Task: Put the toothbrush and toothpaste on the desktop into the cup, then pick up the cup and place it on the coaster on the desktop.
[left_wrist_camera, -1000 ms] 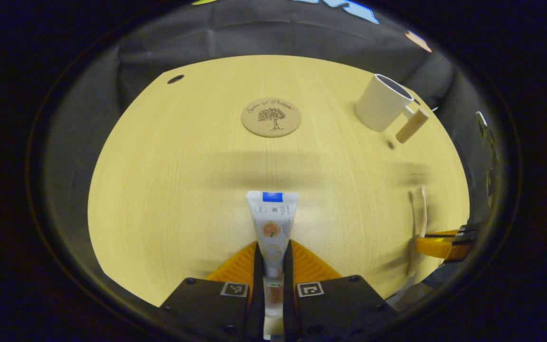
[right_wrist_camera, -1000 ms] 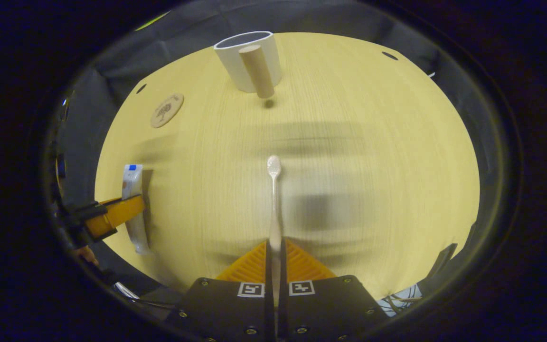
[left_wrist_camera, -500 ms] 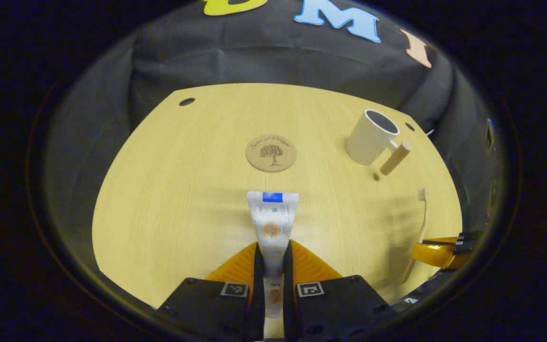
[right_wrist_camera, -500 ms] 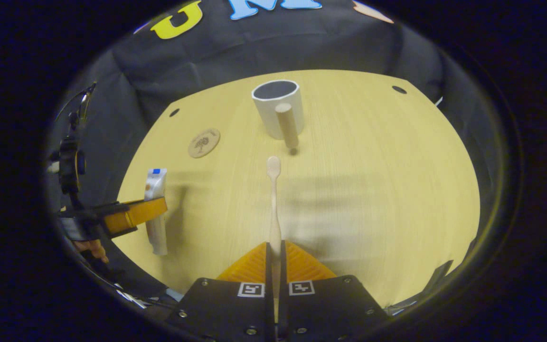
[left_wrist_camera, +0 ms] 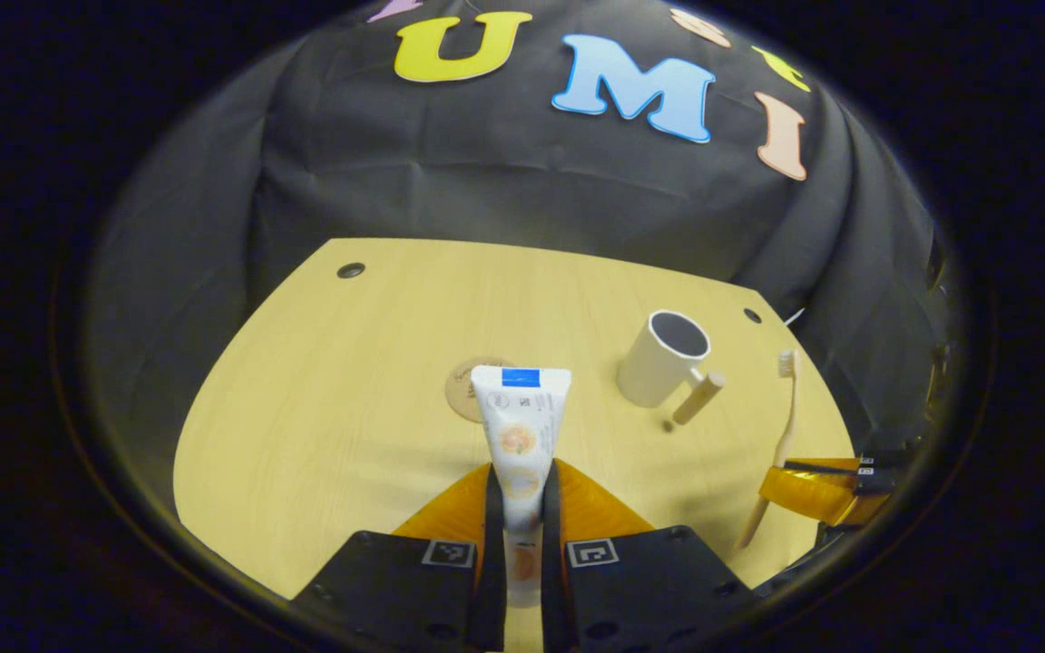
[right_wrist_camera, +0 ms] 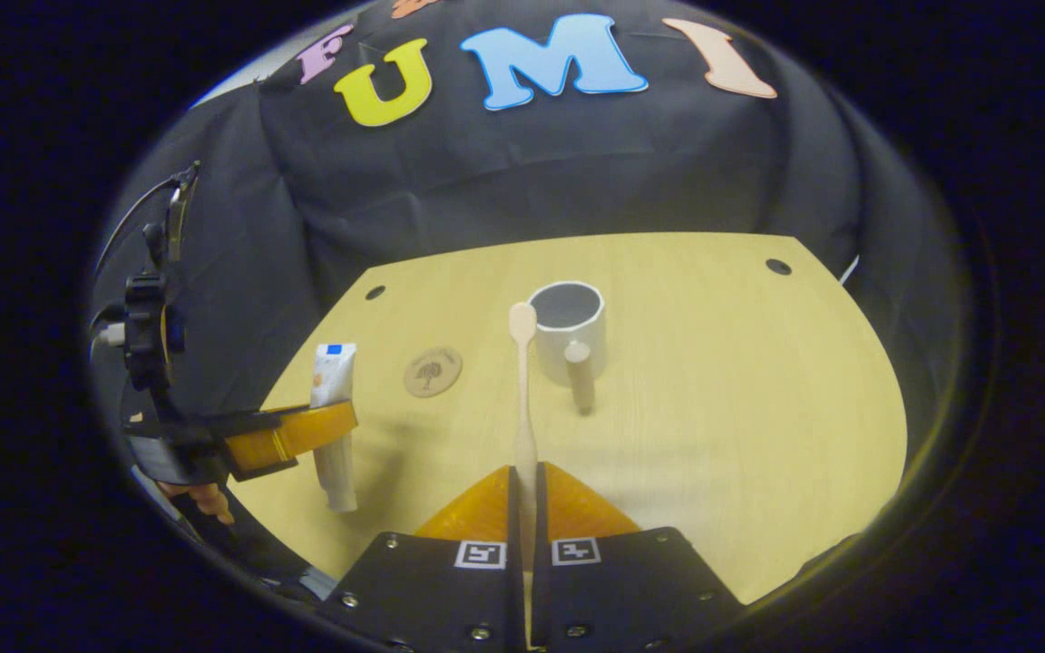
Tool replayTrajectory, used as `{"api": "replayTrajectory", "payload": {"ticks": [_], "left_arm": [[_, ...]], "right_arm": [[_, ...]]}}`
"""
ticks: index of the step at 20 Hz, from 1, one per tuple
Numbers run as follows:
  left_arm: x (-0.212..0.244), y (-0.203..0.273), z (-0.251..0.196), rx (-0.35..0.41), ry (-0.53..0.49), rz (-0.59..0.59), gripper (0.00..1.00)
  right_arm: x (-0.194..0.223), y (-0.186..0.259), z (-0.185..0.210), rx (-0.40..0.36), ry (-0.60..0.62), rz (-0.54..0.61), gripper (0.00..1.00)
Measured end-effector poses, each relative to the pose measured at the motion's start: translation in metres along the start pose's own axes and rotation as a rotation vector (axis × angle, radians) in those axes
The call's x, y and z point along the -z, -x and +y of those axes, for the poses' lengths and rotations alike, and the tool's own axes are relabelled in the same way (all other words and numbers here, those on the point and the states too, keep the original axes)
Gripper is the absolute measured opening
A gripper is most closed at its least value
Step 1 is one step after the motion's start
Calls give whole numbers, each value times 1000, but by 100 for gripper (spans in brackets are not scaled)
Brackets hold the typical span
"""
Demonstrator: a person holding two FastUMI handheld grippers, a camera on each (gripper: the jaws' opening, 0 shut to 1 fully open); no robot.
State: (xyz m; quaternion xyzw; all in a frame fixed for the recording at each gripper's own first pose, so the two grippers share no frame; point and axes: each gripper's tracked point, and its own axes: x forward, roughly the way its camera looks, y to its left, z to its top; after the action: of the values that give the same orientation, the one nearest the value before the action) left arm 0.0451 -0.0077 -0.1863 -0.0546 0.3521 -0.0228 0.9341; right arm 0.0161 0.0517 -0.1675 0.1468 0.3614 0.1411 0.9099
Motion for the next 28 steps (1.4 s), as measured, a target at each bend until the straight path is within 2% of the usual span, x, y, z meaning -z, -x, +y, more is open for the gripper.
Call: {"api": "replayTrajectory", "payload": {"ticks": [4,12,17,18,19,22,25,26,28], "left_arm": [[-35,1,-7,-1,-12,-97,22],[-98,17,-3,-29,67,-297,22],[-123,29,3,-67,76,-385,23],[-123,28,3,-72,77,-392,23],[-123,28,2,-75,82,-395,22],[-124,30,4,-84,103,-398,22],[-124,33,9,-104,108,-407,23],[-122,31,10,-111,105,-404,23],[-123,31,11,-115,106,-401,23]], "right_arm": [[-43,-5,-7,-6,43,-110,4],[-128,-29,-7,-52,99,-310,4],[-173,-53,-4,-67,142,-427,4],[-178,-62,-3,-64,160,-443,0],[-182,-71,-5,-58,179,-451,3],[-182,-93,-6,-46,211,-443,4],[-174,-109,-10,-38,216,-406,4],[-173,-113,-12,-35,218,-399,0],[-171,-118,-13,-31,225,-391,4]]}}
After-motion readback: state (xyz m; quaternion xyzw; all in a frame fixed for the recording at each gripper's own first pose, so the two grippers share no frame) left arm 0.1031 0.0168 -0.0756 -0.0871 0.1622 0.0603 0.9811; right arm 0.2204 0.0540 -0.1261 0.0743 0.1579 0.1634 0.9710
